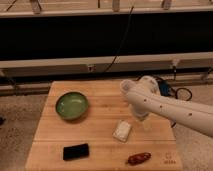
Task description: Place the white sponge in the ceramic bowl
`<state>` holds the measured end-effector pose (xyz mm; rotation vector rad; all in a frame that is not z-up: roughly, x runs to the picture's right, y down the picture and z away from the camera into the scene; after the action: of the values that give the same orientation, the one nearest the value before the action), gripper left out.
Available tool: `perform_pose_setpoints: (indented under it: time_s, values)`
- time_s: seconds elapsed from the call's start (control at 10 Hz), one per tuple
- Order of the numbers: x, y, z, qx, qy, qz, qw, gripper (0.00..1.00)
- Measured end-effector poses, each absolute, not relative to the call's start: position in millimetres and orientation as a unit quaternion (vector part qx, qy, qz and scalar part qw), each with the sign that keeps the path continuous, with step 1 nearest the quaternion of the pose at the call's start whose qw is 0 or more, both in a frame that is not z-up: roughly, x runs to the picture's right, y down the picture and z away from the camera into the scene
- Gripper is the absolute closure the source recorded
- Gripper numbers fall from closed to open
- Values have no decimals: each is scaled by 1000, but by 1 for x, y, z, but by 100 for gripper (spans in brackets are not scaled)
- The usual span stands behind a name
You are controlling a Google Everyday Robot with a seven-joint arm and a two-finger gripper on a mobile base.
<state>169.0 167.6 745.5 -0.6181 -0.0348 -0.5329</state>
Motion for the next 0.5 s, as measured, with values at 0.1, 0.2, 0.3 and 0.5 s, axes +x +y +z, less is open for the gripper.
perform_pose_setpoints:
  time_s: [0.1,0.2,0.3,0.5]
  values:
    - [169,170,745,-303,-18,-269,914,20]
    - [166,172,747,-305,-21,-282,910,20]
    - [161,177,752,-306,-26,-299,903,20]
    - [144,183,761,-310,-35,-335,889,20]
